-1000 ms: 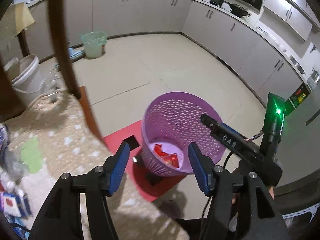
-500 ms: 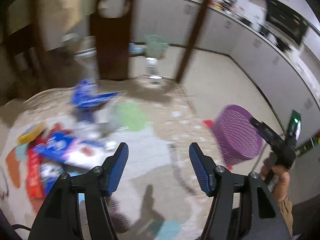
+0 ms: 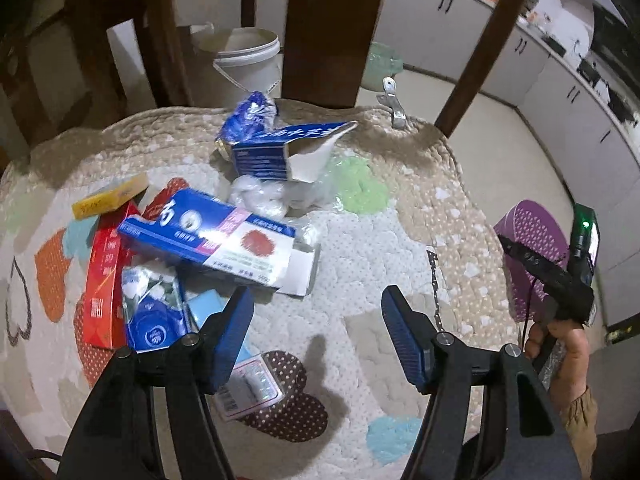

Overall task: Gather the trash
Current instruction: 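Return both open tools to the trash pile on the mat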

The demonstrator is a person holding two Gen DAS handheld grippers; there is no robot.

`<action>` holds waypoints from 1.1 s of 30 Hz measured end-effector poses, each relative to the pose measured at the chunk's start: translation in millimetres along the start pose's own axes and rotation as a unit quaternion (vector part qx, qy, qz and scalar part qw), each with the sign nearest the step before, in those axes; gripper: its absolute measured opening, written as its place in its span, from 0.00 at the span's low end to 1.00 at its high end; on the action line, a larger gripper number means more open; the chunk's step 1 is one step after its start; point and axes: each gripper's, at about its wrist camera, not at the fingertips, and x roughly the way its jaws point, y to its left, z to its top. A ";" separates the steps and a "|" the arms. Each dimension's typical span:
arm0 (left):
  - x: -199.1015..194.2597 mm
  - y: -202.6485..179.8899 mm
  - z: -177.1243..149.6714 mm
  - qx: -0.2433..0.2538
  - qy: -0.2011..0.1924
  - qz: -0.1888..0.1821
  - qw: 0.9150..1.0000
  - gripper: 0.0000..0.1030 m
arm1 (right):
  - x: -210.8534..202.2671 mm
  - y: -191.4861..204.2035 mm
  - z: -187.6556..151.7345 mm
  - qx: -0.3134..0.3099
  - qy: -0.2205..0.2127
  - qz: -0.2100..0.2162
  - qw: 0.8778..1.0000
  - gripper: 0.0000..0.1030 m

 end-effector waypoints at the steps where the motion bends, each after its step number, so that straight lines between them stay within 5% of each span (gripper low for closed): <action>1: 1.8 -4.2 1.2 0.006 -0.001 0.005 1.000 0.63 | 6.3 2.0 -2.7 -0.010 0.010 -0.005 1.000 0.49; 2: 3.4 -6.5 2.8 0.010 -0.002 0.008 1.000 0.63 | 11.2 2.6 -4.6 -0.016 0.020 -0.005 1.000 0.24; 3: 3.8 -9.0 4.1 0.011 -0.003 0.012 1.000 0.63 | 15.5 2.0 -6.8 -0.020 0.028 -0.011 0.999 0.11; 15: 47.2 2.1 19.5 -0.018 0.018 0.019 0.999 0.63 | 1.4 20.2 -21.2 -0.071 0.047 0.001 0.996 0.10; 19: 43.6 5.0 22.6 -0.011 0.014 0.018 1.000 0.63 | -9.2 27.3 -26.5 -0.085 0.019 -0.052 0.995 0.13; 25: 35.5 15.4 25.5 -0.012 0.012 0.012 1.000 0.63 | -24.4 42.2 -30.4 -0.126 -0.035 -0.119 0.984 0.24; 29: 36.2 24.6 30.6 -0.025 0.011 0.004 1.000 0.63 | -24.8 45.0 -25.7 -0.135 -0.035 -0.115 0.984 0.25; 33: 32.1 37.1 28.4 -0.042 0.006 0.000 0.999 0.63 | -23.4 34.8 -20.0 -0.119 -0.027 -0.113 0.986 0.42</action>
